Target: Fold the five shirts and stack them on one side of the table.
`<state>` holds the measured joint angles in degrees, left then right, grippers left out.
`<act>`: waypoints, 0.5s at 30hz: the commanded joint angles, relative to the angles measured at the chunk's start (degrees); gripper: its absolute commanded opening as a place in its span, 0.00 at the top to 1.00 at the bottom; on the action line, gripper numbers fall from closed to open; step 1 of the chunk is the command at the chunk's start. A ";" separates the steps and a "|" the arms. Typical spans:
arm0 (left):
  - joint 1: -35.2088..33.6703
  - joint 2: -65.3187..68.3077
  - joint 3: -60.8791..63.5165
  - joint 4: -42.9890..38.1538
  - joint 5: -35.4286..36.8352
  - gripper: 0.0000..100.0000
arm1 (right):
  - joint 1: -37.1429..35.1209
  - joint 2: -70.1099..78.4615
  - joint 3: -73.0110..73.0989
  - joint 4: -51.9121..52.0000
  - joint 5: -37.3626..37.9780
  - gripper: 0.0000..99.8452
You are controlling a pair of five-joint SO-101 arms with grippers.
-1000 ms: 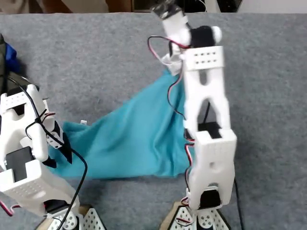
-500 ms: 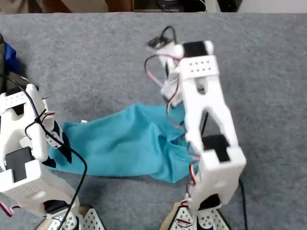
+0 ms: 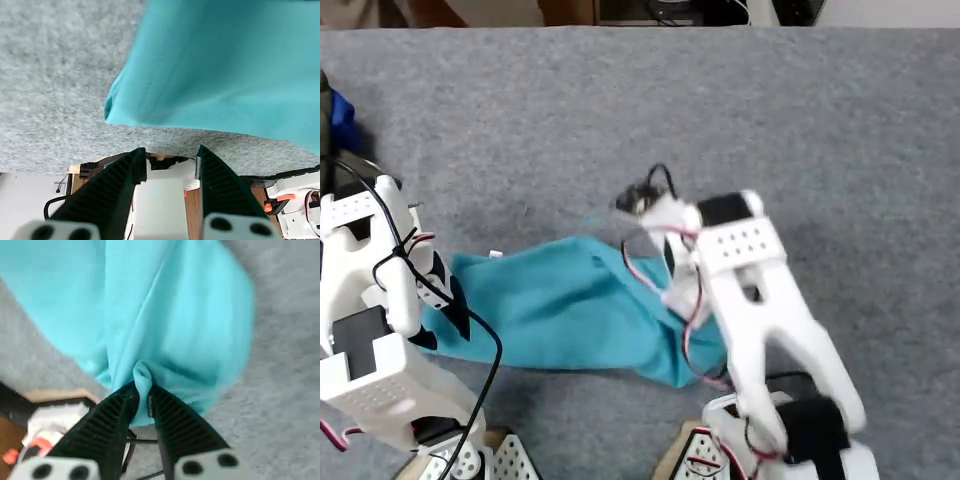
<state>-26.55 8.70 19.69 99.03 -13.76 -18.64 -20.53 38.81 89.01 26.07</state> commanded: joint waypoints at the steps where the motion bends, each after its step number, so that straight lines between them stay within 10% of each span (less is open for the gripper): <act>1: 0.18 -0.40 -2.37 0.88 -0.26 0.82 | -0.66 -8.22 6.37 -0.79 6.95 0.98; 15: 0.26 -0.40 -2.37 0.88 -0.26 0.82 | -0.57 -36.62 6.20 6.15 29.36 0.78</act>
<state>-26.55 8.70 19.69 99.03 -13.76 -18.64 -51.38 48.04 94.11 53.05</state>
